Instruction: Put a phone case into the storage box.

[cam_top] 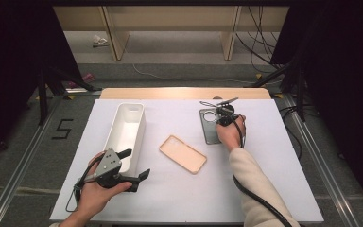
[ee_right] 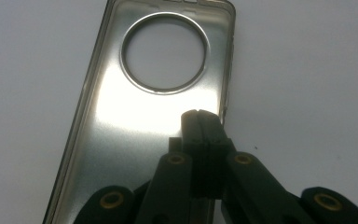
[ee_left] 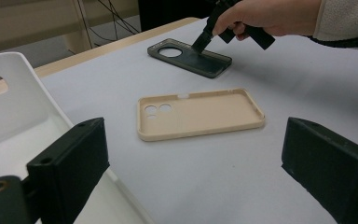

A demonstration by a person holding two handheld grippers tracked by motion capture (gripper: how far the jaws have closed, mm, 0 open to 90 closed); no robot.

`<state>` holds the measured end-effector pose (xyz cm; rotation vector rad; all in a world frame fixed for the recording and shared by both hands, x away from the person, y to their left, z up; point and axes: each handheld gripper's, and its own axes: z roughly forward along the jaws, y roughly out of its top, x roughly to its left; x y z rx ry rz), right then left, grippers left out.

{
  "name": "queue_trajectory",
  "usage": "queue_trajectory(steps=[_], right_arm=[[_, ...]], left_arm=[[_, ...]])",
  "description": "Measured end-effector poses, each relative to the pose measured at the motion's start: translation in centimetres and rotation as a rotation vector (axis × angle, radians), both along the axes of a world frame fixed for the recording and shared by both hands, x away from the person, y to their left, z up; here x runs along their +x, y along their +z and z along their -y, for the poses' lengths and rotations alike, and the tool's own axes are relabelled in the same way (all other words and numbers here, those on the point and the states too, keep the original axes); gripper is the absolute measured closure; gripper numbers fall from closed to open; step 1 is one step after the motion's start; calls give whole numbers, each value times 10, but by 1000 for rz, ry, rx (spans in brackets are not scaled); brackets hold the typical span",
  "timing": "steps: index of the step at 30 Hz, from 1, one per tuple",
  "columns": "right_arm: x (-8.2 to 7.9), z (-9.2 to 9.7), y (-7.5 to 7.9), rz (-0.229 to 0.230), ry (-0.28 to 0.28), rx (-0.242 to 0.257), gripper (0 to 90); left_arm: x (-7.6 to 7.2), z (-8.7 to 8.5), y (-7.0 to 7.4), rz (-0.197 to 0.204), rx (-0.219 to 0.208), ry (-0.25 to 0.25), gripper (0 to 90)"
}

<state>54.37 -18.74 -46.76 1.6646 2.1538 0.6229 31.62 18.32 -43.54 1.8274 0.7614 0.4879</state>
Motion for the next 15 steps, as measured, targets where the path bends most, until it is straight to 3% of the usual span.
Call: queue_trajectory(steps=[12,14,15], right_arm=[[-3,6,0,-8,-19,13,900],[-3,7,1,-7,-13,18,900],[-4,8,3,-3,22,17,848]], left_arm=[[0,0,0,-1,-1,1,67],[0,0,0,-1,-1,2,68],[0,0,0,2,0,0,67]])
